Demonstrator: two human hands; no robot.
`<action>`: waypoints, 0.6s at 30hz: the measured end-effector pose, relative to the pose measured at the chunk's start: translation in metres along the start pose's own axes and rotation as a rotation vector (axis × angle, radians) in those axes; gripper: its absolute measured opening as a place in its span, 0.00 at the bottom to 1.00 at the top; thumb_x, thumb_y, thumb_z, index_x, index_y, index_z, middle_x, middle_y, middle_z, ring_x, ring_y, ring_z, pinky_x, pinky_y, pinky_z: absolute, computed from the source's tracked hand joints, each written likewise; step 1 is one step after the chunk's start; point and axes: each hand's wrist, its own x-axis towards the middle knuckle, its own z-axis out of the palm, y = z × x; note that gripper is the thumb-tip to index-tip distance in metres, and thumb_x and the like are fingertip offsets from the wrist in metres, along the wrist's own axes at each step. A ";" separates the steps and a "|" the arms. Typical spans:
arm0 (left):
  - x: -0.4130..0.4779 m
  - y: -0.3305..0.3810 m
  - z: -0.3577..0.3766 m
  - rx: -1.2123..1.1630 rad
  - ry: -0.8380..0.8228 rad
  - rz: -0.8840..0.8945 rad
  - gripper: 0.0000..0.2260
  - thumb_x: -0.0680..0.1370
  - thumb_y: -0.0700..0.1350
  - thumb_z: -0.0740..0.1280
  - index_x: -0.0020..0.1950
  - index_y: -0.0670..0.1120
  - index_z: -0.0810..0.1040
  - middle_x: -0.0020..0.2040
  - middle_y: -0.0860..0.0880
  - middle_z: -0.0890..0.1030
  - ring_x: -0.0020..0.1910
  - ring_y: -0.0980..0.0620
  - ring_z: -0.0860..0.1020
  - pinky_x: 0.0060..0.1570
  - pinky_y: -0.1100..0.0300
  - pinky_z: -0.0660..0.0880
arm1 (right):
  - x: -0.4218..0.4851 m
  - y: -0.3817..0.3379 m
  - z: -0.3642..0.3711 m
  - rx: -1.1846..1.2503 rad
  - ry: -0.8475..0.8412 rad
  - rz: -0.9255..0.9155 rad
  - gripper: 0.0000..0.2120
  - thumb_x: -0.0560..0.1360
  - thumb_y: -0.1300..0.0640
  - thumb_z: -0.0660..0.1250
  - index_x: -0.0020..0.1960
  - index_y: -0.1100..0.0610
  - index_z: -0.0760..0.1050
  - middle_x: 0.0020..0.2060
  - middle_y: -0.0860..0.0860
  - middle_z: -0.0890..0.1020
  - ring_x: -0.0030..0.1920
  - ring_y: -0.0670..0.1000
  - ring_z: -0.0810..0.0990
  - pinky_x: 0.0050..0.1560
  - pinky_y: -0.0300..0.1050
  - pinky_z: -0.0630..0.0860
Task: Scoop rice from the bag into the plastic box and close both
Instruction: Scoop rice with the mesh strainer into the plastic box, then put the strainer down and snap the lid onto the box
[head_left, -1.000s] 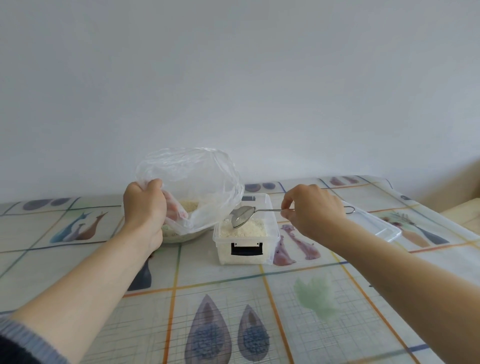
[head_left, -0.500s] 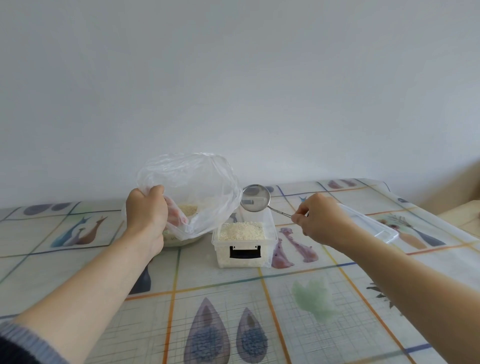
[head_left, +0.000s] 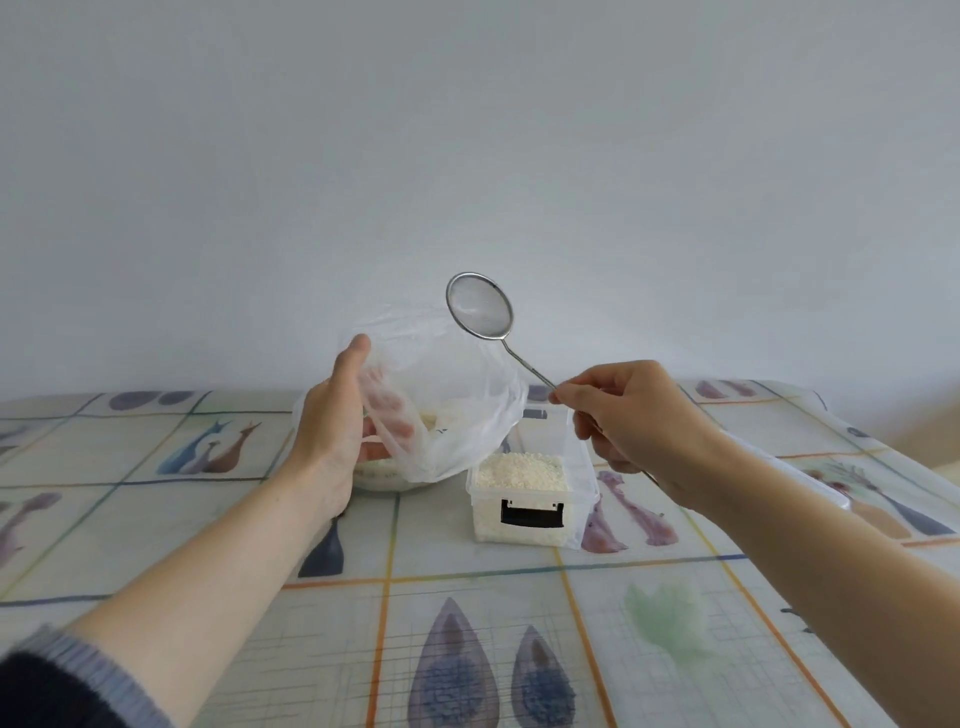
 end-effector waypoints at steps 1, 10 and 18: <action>0.000 0.001 -0.005 -0.010 -0.008 -0.008 0.29 0.73 0.69 0.58 0.51 0.46 0.83 0.37 0.47 0.87 0.35 0.46 0.84 0.35 0.53 0.79 | -0.001 -0.005 0.007 0.032 -0.033 -0.011 0.08 0.77 0.60 0.67 0.44 0.64 0.81 0.23 0.50 0.75 0.19 0.47 0.62 0.20 0.35 0.57; 0.004 -0.008 -0.054 -0.040 0.156 -0.061 0.30 0.80 0.63 0.49 0.44 0.44 0.83 0.34 0.47 0.79 0.26 0.49 0.76 0.25 0.58 0.75 | -0.014 -0.027 0.091 0.124 -0.354 -0.074 0.08 0.77 0.61 0.65 0.45 0.62 0.82 0.25 0.52 0.76 0.19 0.47 0.63 0.20 0.35 0.58; 0.019 -0.004 -0.099 -0.135 0.735 0.204 0.12 0.79 0.46 0.56 0.35 0.50 0.67 0.34 0.51 0.70 0.33 0.52 0.69 0.36 0.60 0.68 | -0.016 0.010 0.121 -0.164 -0.475 -0.016 0.08 0.77 0.57 0.66 0.46 0.59 0.82 0.27 0.50 0.79 0.22 0.46 0.70 0.23 0.37 0.67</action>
